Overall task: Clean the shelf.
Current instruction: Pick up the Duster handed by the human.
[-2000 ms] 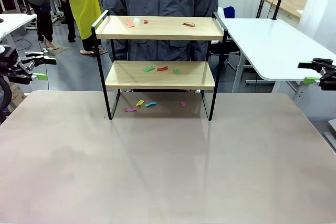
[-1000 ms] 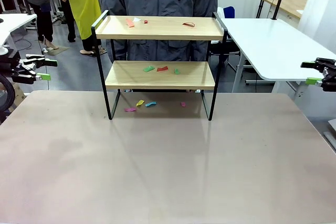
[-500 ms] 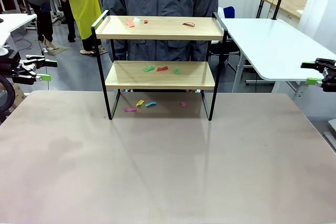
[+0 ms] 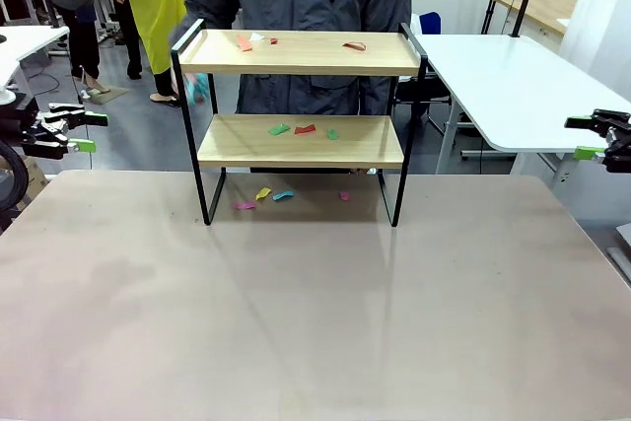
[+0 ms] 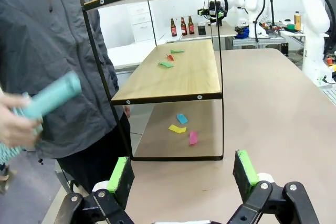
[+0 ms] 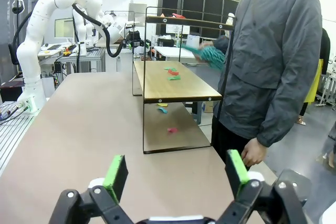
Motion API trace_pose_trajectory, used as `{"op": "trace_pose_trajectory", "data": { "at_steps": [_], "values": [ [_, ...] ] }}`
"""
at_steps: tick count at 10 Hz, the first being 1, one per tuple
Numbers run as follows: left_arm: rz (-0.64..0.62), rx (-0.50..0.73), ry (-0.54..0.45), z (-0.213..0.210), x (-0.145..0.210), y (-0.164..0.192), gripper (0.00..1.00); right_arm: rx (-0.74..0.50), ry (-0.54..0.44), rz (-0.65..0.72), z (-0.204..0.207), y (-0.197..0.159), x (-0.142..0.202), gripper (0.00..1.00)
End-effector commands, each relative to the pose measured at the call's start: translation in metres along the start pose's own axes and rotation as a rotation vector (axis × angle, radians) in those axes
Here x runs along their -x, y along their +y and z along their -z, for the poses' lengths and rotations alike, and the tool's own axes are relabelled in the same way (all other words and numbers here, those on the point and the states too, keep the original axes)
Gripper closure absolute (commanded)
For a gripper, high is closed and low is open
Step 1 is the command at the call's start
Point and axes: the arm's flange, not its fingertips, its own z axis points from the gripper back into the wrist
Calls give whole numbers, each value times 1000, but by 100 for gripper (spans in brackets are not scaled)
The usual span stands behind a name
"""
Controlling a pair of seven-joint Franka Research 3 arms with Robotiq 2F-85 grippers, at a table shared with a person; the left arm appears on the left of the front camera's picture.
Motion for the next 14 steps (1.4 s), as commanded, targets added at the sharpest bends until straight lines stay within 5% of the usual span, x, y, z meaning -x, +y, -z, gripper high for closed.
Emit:
{"op": "trace_pose_trajectory", "data": {
  "at_steps": [1,14],
  "values": [
    [2,3,4,0,-1,0,0,3,1,-1,0,-1,-1,0],
    [2,3,4,0,-1,0,0,3,1,-1,0,-1,-1,0]
  ]
}}
